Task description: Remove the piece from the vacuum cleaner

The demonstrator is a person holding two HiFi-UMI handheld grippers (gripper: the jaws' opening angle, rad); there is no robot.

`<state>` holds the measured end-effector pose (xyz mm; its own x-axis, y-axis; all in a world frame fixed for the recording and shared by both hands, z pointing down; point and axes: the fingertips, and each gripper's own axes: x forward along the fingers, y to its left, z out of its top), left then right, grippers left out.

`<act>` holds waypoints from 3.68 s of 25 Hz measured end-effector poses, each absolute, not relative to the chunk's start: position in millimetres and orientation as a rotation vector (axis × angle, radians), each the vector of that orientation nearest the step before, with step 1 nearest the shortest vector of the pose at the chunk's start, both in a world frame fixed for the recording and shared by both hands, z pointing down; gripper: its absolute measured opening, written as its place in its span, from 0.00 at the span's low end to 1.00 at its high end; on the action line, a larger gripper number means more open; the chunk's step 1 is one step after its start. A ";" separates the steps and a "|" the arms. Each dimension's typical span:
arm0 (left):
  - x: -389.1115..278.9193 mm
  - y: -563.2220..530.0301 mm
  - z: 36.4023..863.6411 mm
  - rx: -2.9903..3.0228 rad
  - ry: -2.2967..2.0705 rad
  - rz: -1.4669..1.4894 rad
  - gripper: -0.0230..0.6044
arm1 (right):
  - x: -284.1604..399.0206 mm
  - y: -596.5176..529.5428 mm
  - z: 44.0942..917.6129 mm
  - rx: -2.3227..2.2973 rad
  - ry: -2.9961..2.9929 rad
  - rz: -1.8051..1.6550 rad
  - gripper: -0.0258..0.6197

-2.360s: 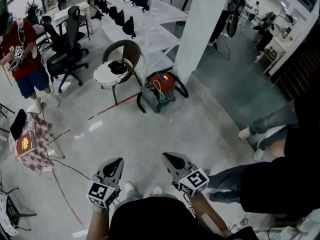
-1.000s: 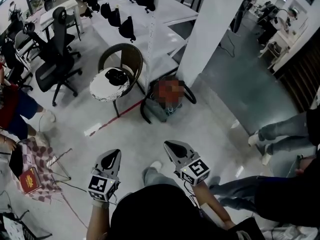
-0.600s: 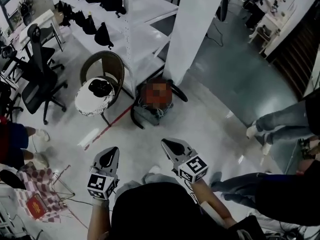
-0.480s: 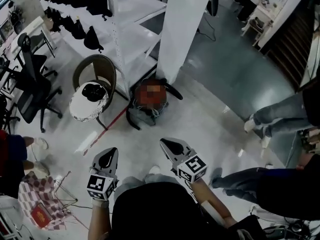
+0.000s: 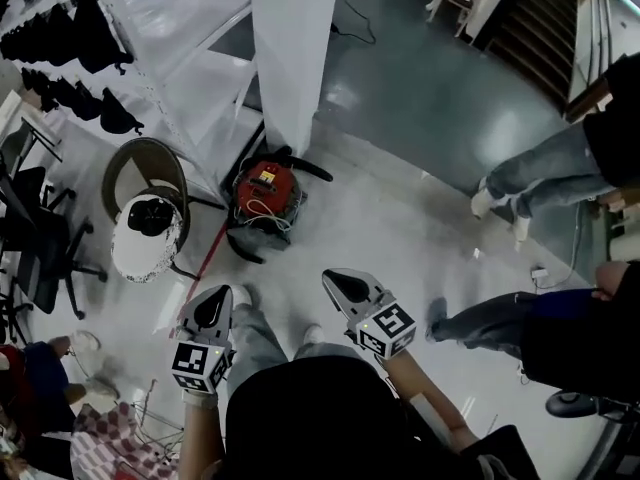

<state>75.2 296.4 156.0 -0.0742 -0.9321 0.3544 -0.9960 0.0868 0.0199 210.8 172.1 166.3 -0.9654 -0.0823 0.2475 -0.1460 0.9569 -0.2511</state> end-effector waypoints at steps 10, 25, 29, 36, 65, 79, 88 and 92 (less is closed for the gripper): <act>-32.1 204.9 174.7 2.132 -1.778 0.430 0.06 | 125.4 116.1 171.1 0.484 -2.759 0.408 0.08; -161.4 133.4 236.9 2.291 -1.378 0.567 0.07 | -17.7 88.0 226.2 0.632 -2.501 0.358 0.09; -174.5 127.5 264.6 2.281 -1.316 0.604 0.07 | -39.5 87.6 244.7 0.610 -2.456 0.342 0.09; -177.7 114.8 312.0 2.280 -1.229 0.682 0.07 | -59.5 78.3 295.6 0.574 -2.395 0.376 0.09; -154.6 65.2 633.5 2.086 -1.073 0.914 0.20 | -62.0 22.9 623.8 0.297 -2.154 0.444 0.13; -144.4 74.5 757.2 2.053 -1.019 1.070 0.20 | -71.2 39.6 746.9 0.123 -2.087 0.415 0.14; -140.7 67.3 792.9 2.045 -0.975 1.119 0.20 | -74.9 45.6 786.7 0.041 -2.064 0.398 0.15; -141.6 74.0 800.3 2.049 -0.951 1.146 0.20 | -81.3 49.5 795.1 0.020 -2.062 0.391 0.16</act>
<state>-141.6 74.0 800.3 0.3709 -0.2939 0.8809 -0.8115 -0.5639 0.1535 -81.3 49.5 795.1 -0.5034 0.1465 0.8515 -0.1754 0.9477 -0.2667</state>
